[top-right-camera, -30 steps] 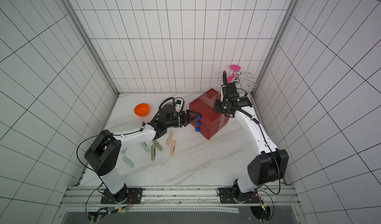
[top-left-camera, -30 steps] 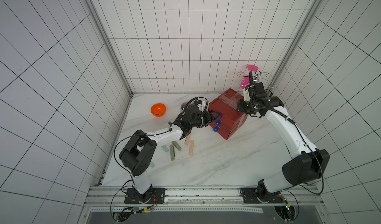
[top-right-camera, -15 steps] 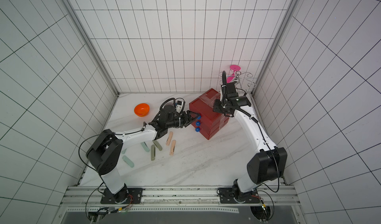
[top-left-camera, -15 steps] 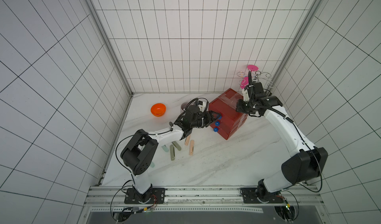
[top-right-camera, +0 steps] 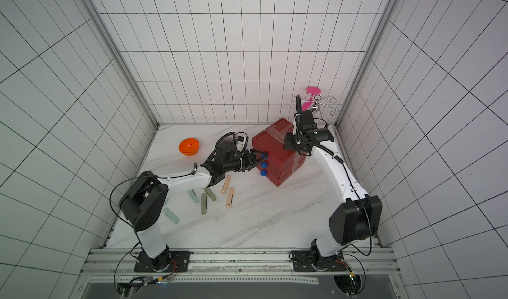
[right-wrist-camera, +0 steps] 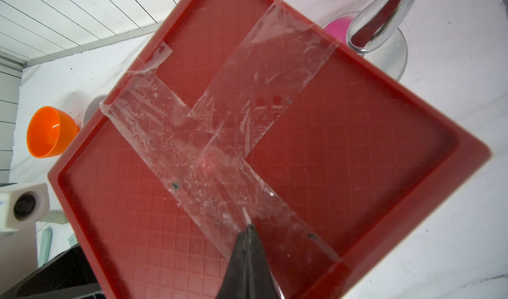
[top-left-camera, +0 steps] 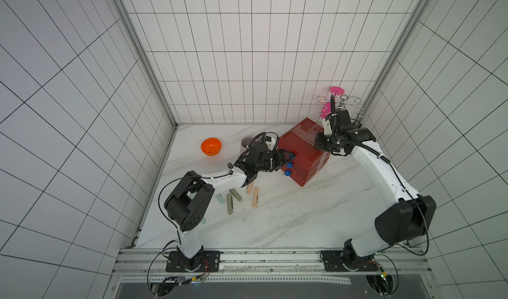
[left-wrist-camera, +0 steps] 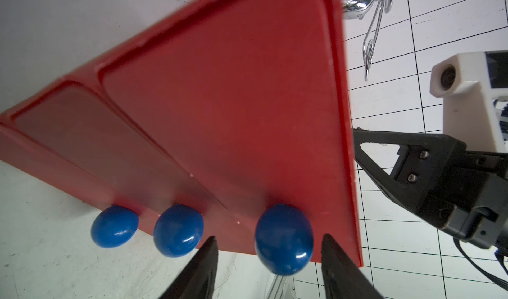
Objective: Place the fruit knives into the drawer by color
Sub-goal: Open the drawer in the storage box.
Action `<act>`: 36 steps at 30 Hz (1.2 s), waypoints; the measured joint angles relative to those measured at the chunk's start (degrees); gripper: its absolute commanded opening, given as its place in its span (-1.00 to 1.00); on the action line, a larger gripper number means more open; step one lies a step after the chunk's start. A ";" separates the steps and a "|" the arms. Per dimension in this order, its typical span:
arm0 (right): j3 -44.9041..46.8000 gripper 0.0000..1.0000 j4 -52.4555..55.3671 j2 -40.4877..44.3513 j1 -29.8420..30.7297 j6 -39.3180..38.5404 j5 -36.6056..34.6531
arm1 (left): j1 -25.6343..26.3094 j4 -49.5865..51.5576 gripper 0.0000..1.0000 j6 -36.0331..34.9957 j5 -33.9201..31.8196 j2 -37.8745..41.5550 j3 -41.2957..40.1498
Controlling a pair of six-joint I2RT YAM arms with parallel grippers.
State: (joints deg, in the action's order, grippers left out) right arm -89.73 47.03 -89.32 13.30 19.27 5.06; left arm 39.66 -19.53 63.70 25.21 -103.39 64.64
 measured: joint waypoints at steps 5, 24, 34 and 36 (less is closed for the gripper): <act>0.00 -1.00 -0.02 0.00 0.00 0.00 0.00 | 0.00 -0.11 -0.08 0.33 -0.09 -0.42 1.20; 0.04 -1.00 -0.37 -0.11 0.00 0.02 0.04 | 0.00 -1.73 -0.63 1.25 0.09 -1.57 1.70; 0.09 -1.00 -0.48 -0.11 0.00 0.07 0.04 | 0.00 -3.41 -0.67 1.22 -1.14 3.41 -4.83; 0.09 -1.00 -0.50 -0.11 0.00 0.11 0.04 | 0.00 -3.41 -0.67 1.20 -1.40 4.59 -6.19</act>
State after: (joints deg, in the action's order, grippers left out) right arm -89.65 46.52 -89.43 13.30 19.38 5.10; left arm 39.66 -22.94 64.90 23.81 -98.80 58.46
